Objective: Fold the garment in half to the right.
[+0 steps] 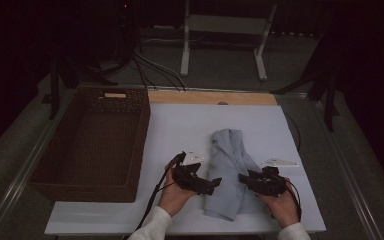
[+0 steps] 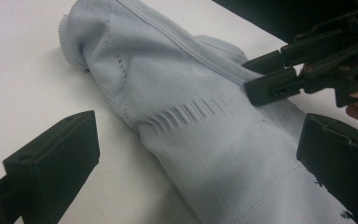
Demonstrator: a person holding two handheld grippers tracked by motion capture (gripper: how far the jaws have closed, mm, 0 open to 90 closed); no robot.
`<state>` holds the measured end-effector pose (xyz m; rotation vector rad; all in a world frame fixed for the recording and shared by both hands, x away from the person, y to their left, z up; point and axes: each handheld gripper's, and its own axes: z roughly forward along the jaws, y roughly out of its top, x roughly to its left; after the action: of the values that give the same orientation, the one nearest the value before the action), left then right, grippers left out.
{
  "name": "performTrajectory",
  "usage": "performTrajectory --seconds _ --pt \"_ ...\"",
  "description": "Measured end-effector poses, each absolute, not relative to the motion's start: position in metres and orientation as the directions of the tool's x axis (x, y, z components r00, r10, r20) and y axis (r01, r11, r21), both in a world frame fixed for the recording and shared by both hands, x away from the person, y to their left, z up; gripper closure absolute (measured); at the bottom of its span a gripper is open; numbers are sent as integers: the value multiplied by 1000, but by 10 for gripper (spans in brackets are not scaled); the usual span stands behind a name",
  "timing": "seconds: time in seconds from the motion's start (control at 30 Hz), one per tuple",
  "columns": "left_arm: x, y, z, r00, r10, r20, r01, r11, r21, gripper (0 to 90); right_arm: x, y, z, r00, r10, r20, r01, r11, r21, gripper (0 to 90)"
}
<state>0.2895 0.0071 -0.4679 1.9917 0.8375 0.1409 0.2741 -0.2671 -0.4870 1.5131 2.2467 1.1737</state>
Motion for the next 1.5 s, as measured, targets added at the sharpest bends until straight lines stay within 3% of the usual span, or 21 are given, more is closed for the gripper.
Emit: performTrajectory --seconds 0.1,0.3,0.47,0.57,0.8,1.5 --pt "289 6 -469 767 595 -242 506 -328 797 4 274 -267 -486 -479 840 255 689 179 703 717" --pt "289 3 -471 769 583 -261 518 -330 789 21 271 -265 -478 -498 839 218 649 194 736 810" --pt "289 -2 -472 769 576 -278 529 -328 783 65 271 -265 -472 -508 836 207 630 198 751 821" --pt "288 -6 -474 774 563 -290 534 -333 777 167 273 -266 -468 -509 839 190 615 201 762 824" --pt "287 -18 -476 795 530 -295 529 -367 766 253 276 -268 -460 -507 845 171 590 196 783 825" --pt "289 -49 -474 830 484 -276 497 -418 761 294 275 -280 -442 -459 878 134 518 142 843 829"
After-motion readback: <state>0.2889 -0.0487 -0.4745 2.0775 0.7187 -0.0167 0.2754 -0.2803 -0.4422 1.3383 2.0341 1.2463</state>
